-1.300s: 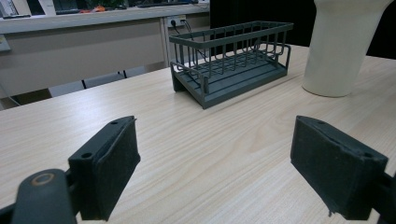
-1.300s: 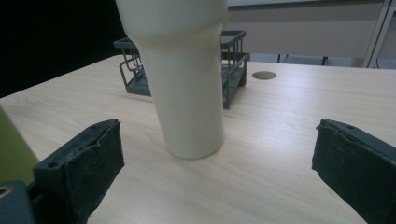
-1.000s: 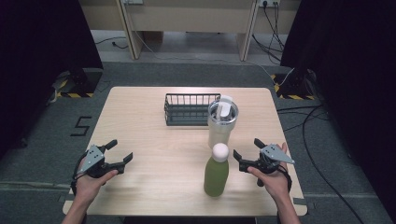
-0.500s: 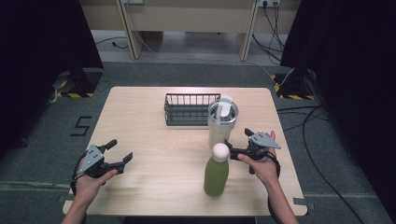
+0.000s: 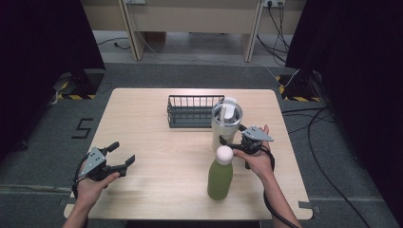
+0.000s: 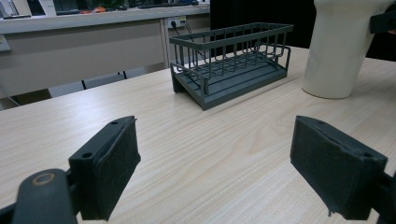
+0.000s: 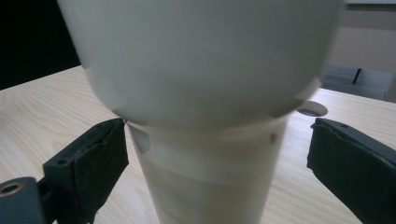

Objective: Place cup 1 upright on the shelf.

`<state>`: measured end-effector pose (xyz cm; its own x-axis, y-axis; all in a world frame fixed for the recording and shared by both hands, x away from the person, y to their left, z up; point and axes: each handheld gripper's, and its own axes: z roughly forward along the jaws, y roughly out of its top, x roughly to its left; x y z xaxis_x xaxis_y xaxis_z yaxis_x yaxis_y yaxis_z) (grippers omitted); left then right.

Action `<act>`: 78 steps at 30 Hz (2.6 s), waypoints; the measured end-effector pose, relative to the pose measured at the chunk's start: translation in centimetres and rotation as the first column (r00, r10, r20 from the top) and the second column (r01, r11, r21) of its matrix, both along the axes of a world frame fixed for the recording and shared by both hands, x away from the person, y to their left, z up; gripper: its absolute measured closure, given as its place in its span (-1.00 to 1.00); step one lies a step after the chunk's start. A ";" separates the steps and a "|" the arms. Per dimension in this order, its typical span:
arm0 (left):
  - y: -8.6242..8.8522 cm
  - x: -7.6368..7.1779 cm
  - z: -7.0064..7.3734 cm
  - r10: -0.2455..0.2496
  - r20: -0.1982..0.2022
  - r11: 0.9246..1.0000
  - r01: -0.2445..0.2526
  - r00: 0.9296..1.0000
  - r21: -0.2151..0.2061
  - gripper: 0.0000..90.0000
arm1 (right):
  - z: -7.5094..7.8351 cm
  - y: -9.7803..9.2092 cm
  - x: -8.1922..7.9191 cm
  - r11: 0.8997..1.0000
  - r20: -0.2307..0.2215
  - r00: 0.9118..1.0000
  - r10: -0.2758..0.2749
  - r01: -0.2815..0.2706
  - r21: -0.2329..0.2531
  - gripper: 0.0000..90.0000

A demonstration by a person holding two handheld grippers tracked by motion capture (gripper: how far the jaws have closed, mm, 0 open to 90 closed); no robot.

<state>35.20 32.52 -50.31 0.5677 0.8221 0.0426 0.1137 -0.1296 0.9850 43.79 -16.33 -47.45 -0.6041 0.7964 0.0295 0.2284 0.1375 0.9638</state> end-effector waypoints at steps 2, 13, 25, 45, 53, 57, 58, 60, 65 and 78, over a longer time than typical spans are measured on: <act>0.0 0.0 0.0 0.000 0.000 1.000 0.000 1.000 0.000 -0.67 | -0.1 0.3 0.3 1.000 0.002 1.000 0.004 -0.004 -0.002 -0.88; 0.1 0.0 0.0 0.001 0.001 1.000 -0.001 1.000 0.000 -0.67 | -0.6 1.6 1.5 1.000 0.008 1.000 0.009 -0.009 0.010 -0.90; 0.1 0.1 -0.1 -0.002 -0.001 1.000 0.002 1.000 0.001 -0.67 | -0.9 1.9 2.0 1.000 0.029 1.000 0.006 -0.007 0.024 -0.82; 0.0 0.1 -0.1 -0.009 -0.002 1.000 0.009 1.000 0.001 -0.67 | -0.7 2.0 2.0 1.000 0.049 0.999 0.000 0.000 0.008 -0.78; 0.0 0.1 -0.2 -0.008 -0.004 1.000 0.008 1.000 0.000 -0.67 | -0.3 2.0 1.9 1.000 0.039 0.999 0.002 -0.003 0.017 -0.77; 0.0 0.1 -0.2 -0.006 -0.003 1.000 0.006 1.000 -0.001 -0.67 | 0.0 2.1 1.9 1.000 0.039 0.999 0.006 -0.007 0.021 -0.77; 0.0 0.1 -0.2 -0.006 -0.003 1.000 0.006 1.000 -0.002 -0.67 | 0.1 2.1 1.9 1.000 0.042 0.999 0.004 -0.004 0.020 -0.77; 0.0 0.1 -0.2 -0.004 -0.003 1.000 0.004 1.000 -0.003 -0.67 | 0.2 2.1 1.9 1.000 0.047 0.999 0.005 -0.006 0.021 -0.77; 0.0 0.1 -0.2 -0.003 -0.002 1.000 0.003 1.000 -0.004 -0.67 | 0.7 2.1 1.8 1.000 0.056 0.998 0.005 -0.006 0.023 -0.77; 0.1 0.1 -0.2 0.000 -0.001 1.000 0.000 1.000 -0.013 -0.67 | 2.3 2.3 2.0 0.999 0.074 0.997 0.001 -0.005 0.046 -0.77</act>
<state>35.29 32.60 -50.47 0.5677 0.8226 0.0318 0.1147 -0.1172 0.9865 45.81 -14.00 -45.11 -0.6084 0.7933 0.0213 0.1561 0.0932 0.9833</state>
